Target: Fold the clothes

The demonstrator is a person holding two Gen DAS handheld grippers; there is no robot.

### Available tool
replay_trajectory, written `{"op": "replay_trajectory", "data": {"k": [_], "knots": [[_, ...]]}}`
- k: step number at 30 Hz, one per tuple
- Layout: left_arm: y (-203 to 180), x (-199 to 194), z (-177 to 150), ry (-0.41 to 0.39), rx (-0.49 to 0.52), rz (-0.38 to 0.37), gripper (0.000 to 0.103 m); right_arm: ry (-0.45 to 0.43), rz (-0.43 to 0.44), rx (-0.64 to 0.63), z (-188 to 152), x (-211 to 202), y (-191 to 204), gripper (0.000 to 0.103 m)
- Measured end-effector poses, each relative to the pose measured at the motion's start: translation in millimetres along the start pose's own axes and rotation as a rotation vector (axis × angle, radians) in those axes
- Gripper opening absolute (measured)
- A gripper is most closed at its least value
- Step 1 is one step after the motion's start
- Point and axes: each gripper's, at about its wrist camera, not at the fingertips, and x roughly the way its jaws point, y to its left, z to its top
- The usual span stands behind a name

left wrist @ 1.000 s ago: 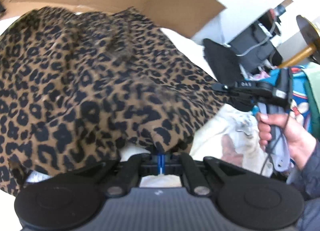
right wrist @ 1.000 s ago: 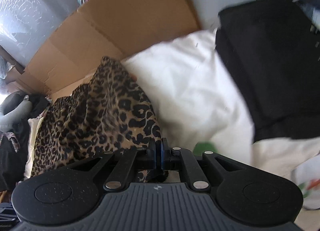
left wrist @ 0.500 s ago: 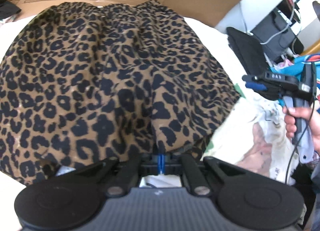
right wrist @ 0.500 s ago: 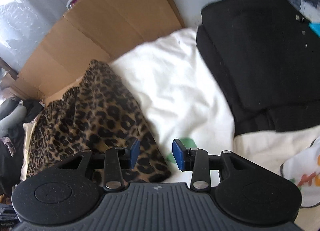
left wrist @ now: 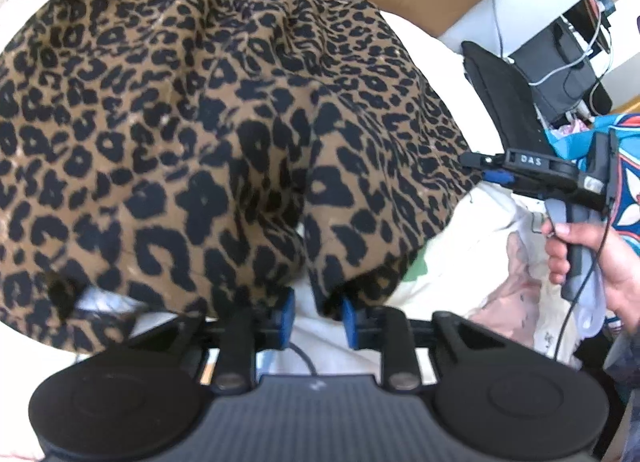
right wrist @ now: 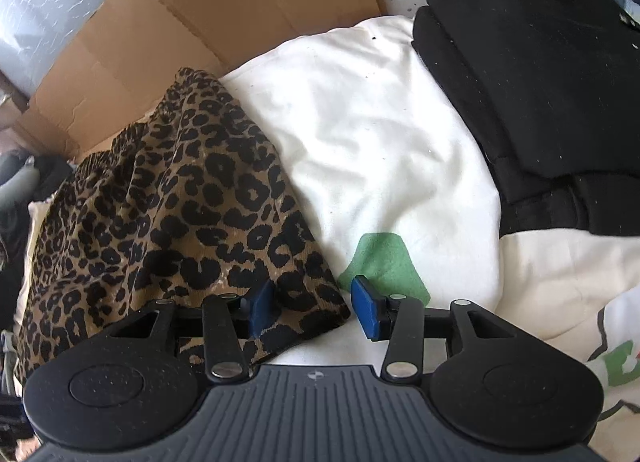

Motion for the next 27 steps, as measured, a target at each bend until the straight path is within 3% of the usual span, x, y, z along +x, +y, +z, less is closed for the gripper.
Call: {"op": "replay_trajectory", "data": {"k": [3,5,7,9,10,11,15,27], "knots": [[1.5,5.1,-3.1,-0.008,-0.024,-0.041,0.030,0.000,0.015,0.009,0.3,-0.6,-0.6,0.050],[4.7,8.8,-4.2,-0.025,-0.042,-0.054,0.038,-0.001,0.025,0.016,0.4,-1.0,-1.0,0.048],[9.8,9.5,-3.4,-0.041,-0.072,-0.078,0.036,-0.001,0.035,0.022,0.6,-1.4,-1.4,0.043],[15.1,9.7,-2.5,-0.056,-0.104,-0.105,0.020,-0.001,0.046,0.028,0.8,-1.8,-1.8,0.012],[16.2,8.8,-2.3,-0.056,-0.103,-0.115,0.001,-0.001,0.051,0.031,0.8,-2.0,-2.0,0.012],[15.2,6.7,-1.9,-0.054,-0.092,-0.117,0.003,-0.001,0.056,0.034,0.9,-2.2,-2.2,0.008],[5.8,-9.6,-1.3,-0.046,-0.038,-0.133,0.002,-0.026,0.053,0.018,8.2,-16.2,1.7,0.007],[-24.5,-40.9,-8.8,-0.008,0.172,-0.044,0.002,-0.110,-0.007,-0.018,43.0,-68.5,5.9,0.006]]}}
